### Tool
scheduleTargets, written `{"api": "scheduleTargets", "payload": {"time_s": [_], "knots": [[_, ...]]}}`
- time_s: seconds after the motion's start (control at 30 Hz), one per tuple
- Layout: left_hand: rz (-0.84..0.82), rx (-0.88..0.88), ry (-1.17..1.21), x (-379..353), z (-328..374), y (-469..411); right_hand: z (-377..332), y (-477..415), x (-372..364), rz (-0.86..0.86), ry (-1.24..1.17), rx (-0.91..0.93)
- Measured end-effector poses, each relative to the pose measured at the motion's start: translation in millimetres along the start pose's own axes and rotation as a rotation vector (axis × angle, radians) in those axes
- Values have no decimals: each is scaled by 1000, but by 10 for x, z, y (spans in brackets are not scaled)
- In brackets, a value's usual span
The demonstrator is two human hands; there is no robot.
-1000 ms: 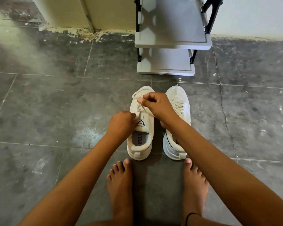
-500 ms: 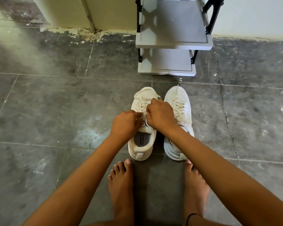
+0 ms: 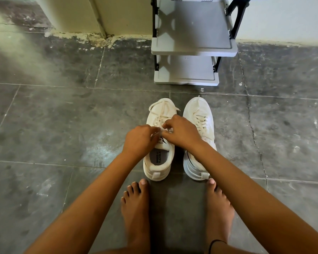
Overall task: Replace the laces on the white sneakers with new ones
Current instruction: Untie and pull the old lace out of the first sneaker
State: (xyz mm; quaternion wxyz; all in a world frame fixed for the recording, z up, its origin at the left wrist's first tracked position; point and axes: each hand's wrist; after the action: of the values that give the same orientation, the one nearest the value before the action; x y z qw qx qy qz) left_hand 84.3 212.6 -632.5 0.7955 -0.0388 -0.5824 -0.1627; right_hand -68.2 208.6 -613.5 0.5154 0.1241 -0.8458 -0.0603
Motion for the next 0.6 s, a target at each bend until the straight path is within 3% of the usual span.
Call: {"api": "scheduleTargets", "payload": {"time_s": [0.1,0.17,0.3,0.37,0.47,0.6], "knots": [[-9,1,-17,13,14,-10,-65,-21,5,91,198,53],[-17,8,-19,9,18,1,-112,-30,52,108,203,73],[4,13,-64,-22,36,5,-284,-27,277,139,-507,139],[12,14,-58,-19,46,-1,-322,-51,388,199,-673,154],[12,19,-54,-2,46,6,-185,-90,378,190,-491,80],[-13,11,-61,6,58,1,23,-9,112,-57,-123,-18]]}}
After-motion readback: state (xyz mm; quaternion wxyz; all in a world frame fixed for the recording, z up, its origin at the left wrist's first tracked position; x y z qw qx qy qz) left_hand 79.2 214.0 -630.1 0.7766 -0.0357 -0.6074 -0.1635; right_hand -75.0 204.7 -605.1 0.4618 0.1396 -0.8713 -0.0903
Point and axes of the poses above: each hand's wrist, its own y-axis away from the middle knuckle, its own x-axis out of the back of the hand, z = x × y, and after that the axes turned 1 degree about -y, right-handed
